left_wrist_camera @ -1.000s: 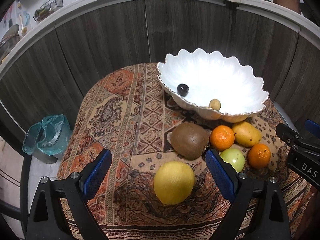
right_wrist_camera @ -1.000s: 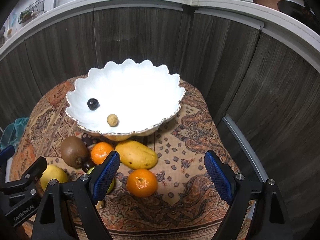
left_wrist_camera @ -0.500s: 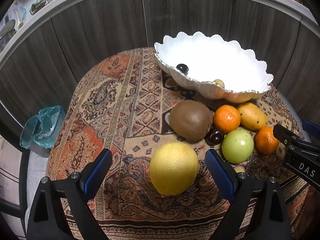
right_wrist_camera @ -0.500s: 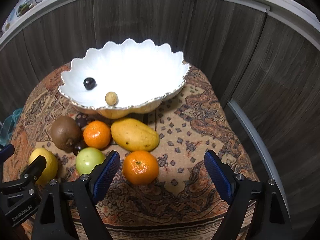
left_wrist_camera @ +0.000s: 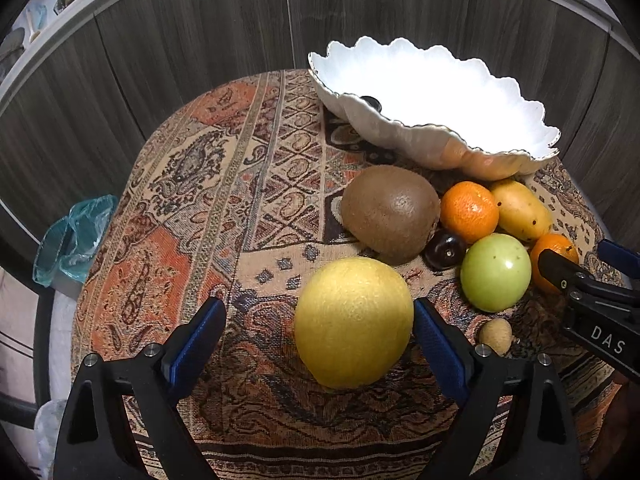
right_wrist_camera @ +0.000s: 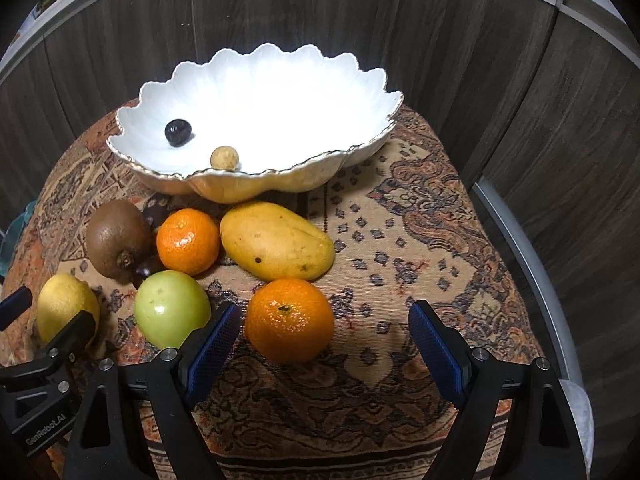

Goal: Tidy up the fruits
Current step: 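Grasp the yellow grapefruit with the left tool while the right tool grasps a tangerine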

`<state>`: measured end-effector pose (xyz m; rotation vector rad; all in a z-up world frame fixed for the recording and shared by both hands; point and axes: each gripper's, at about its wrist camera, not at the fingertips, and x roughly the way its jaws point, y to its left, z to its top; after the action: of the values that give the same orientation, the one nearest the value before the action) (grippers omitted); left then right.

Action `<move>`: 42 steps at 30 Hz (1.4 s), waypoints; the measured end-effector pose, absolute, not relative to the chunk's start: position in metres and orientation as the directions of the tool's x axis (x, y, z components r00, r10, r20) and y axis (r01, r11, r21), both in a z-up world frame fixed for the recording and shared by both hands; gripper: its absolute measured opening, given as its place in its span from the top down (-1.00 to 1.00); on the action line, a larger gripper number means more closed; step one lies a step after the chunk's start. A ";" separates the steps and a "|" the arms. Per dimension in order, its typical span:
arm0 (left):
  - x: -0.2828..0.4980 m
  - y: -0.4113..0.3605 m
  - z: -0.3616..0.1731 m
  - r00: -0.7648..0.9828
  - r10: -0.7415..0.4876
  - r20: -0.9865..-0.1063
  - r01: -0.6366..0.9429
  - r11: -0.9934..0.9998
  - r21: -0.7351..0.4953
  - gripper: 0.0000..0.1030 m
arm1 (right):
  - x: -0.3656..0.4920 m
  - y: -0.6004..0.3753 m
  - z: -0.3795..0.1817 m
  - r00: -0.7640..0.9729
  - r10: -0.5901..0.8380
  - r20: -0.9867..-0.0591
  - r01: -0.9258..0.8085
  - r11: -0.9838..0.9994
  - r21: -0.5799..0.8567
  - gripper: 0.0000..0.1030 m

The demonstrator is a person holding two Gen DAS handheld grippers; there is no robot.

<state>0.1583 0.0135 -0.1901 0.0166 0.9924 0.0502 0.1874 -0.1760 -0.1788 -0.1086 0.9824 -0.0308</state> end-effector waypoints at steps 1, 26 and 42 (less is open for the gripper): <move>0.159 0.014 -0.191 0.542 0.049 -0.839 -0.035 0.999 0.035 -0.80 | 0.188 -0.175 -0.180 0.553 -0.073 -0.830 -0.026 0.994 -0.105 -0.69; 0.164 0.002 -0.206 0.511 -0.018 -0.859 0.031 1.000 -0.002 -0.05 | 0.199 -0.173 -0.202 0.492 0.014 -0.871 -0.091 0.995 -0.036 0.05; 0.159 0.005 -0.200 0.489 -0.048 -0.871 0.026 0.999 -0.040 -0.03 | 0.194 -0.175 -0.188 0.529 0.012 -0.848 -0.093 0.995 -0.044 0.06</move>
<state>0.1590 0.0046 -0.1996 -0.0221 1.0592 -0.0451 0.1940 -0.1749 -0.1881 -0.0874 1.0114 0.0627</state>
